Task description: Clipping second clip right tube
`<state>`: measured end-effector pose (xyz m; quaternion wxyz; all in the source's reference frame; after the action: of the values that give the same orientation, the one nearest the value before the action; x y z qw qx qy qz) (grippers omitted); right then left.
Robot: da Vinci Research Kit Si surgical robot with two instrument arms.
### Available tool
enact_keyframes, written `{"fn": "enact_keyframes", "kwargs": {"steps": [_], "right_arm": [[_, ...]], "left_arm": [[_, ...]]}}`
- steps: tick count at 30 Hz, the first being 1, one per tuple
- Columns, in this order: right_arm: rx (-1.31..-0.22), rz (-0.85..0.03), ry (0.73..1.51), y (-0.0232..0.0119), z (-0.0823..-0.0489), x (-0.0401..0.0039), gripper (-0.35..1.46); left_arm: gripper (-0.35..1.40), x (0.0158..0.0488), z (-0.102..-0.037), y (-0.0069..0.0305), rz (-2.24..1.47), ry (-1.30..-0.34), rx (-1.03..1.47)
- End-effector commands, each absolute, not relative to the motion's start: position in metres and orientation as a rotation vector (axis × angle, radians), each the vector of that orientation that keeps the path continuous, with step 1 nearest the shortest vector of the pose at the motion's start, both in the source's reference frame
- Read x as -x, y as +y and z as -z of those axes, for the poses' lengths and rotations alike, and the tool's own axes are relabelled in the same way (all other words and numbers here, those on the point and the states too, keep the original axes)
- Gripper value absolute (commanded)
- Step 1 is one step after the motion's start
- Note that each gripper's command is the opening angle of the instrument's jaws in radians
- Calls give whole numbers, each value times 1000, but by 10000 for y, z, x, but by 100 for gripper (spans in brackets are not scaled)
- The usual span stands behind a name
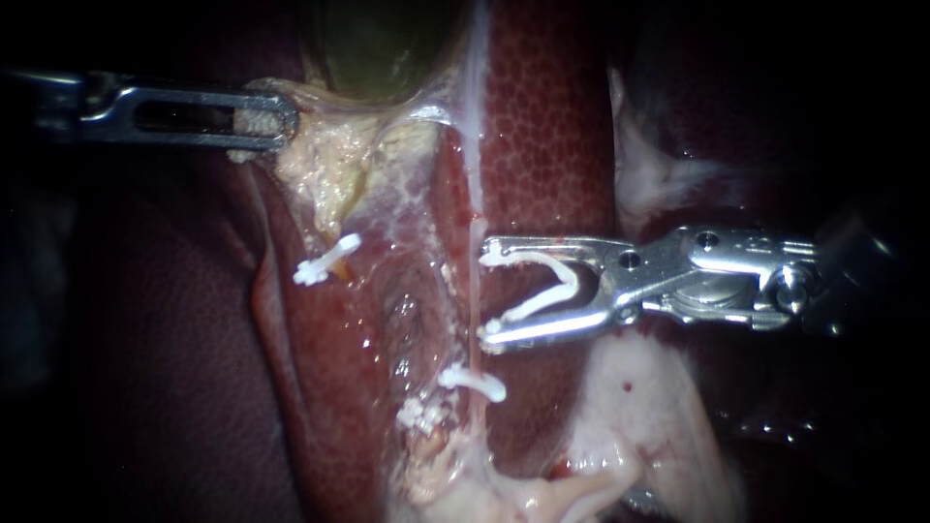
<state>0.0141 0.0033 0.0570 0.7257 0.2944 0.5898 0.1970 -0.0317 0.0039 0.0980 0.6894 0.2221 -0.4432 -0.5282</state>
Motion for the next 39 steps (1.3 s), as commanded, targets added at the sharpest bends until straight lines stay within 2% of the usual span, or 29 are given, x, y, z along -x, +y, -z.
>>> {"fn": "enact_keyframes", "kwargs": {"steps": [1, 10, 17, 39], "right_arm": [[-649, -435, 1301, 33, -570, -141, 59], [-651, -431, 1302, 31, -572, -141, 59], [-651, -403, 1300, 18, -587, -142, 58], [-720, -443, 1128, -23, -672, -140, 57]], "left_arm": [[-35, 317, -980, 39, 1181, -991, -497], [-35, 317, -980, 39, 1181, -991, -497], [-35, 317, -980, 38, 1182, -991, -496], [-35, 316, -980, 38, 1181, -992, -496]]}}
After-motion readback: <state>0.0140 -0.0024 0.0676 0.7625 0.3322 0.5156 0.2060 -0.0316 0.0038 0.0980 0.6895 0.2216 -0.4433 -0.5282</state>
